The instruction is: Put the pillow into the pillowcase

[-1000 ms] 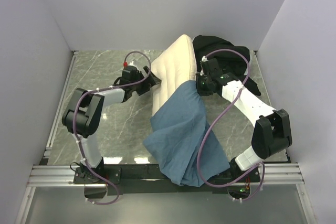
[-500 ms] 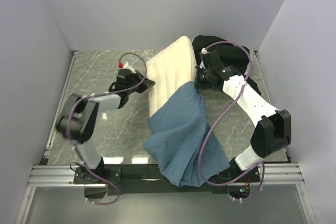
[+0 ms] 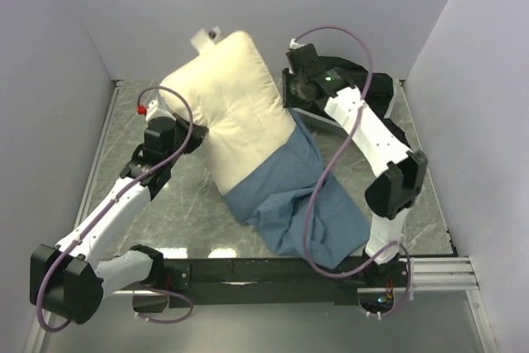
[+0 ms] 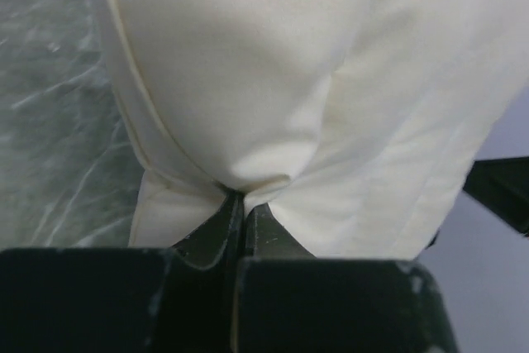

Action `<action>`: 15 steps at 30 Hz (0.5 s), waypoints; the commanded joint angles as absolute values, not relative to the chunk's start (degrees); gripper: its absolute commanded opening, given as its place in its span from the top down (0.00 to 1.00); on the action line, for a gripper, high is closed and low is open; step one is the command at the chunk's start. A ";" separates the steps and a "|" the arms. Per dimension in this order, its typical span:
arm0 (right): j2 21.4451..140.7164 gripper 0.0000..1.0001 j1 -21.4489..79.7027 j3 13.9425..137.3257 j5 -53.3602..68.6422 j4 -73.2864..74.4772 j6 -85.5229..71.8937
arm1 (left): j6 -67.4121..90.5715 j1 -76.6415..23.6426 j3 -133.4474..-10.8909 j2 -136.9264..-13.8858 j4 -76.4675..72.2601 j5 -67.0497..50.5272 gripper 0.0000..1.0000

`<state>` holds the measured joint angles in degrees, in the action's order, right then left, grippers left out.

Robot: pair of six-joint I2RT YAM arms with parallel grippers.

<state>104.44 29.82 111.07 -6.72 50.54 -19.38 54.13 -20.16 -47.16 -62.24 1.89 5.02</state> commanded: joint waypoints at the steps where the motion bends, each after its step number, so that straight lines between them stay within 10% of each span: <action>1: 109.07 0.40 33.21 118.13 -12.37 53.44 -17.84 | 55.81 -20.65 -45.09 -60.64 6.59 7.11 0.99; 5: 104.25 0.09 34.45 110.58 -17.83 48.17 -20.55 | 58.35 -20.57 -45.26 -61.26 9.75 9.92 0.99; 15: 86.58 0.19 50.00 80.35 -16.44 37.45 -28.55 | 63.89 -20.83 -36.13 -56.16 9.76 14.86 0.99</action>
